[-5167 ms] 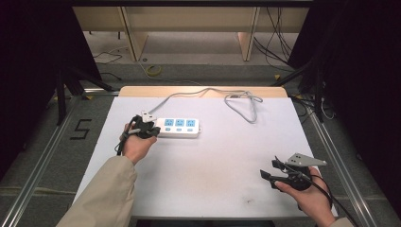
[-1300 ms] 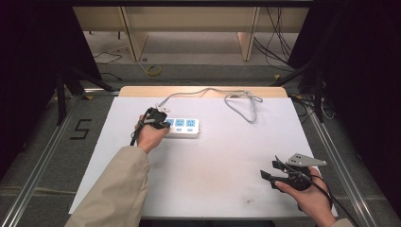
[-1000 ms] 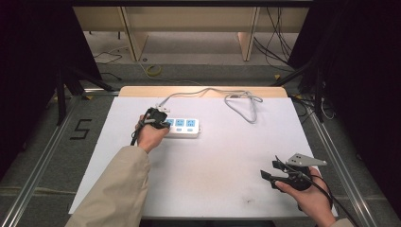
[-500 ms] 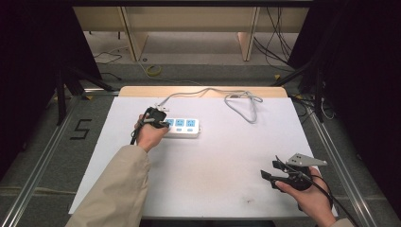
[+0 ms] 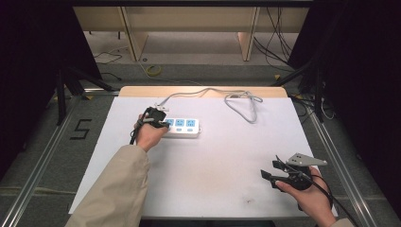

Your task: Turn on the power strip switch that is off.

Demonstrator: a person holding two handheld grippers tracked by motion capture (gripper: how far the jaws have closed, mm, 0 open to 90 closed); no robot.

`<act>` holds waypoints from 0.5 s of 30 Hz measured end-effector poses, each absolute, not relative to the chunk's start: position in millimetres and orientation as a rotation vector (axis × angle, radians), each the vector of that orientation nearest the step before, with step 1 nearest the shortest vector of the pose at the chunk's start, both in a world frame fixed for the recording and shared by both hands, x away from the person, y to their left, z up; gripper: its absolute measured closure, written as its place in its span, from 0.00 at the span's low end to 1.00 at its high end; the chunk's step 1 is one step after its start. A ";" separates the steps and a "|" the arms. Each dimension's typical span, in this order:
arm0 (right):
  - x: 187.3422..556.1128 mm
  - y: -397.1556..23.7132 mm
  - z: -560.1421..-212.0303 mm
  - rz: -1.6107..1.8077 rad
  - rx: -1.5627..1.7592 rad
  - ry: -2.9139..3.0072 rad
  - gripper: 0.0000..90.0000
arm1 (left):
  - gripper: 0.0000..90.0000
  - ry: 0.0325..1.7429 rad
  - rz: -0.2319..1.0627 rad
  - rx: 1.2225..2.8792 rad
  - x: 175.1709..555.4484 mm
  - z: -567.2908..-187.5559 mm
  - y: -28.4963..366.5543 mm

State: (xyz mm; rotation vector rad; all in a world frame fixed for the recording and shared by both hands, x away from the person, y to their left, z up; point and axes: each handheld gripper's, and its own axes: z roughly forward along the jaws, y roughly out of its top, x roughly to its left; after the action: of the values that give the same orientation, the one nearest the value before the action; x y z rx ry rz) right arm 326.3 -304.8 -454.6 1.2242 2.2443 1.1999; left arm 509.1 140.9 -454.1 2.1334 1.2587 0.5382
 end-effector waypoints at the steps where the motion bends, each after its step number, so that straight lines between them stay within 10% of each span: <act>1: 326.3 -304.6 -454.4 1.201 1.223 2.245 0.40 | 1.00 1.260 0.534 2.136 509.4 -453.8 141.1; 15: 327.0 -304.4 -454.0 1.203 1.220 2.246 0.40 | 1.00 1.268 0.517 2.225 515.2 -448.3 131.9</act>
State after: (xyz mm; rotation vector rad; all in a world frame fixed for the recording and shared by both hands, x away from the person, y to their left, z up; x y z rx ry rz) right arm 327.0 -304.4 -454.0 1.2195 2.2458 1.2033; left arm 515.2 131.9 -448.3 2.2253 1.2683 0.5173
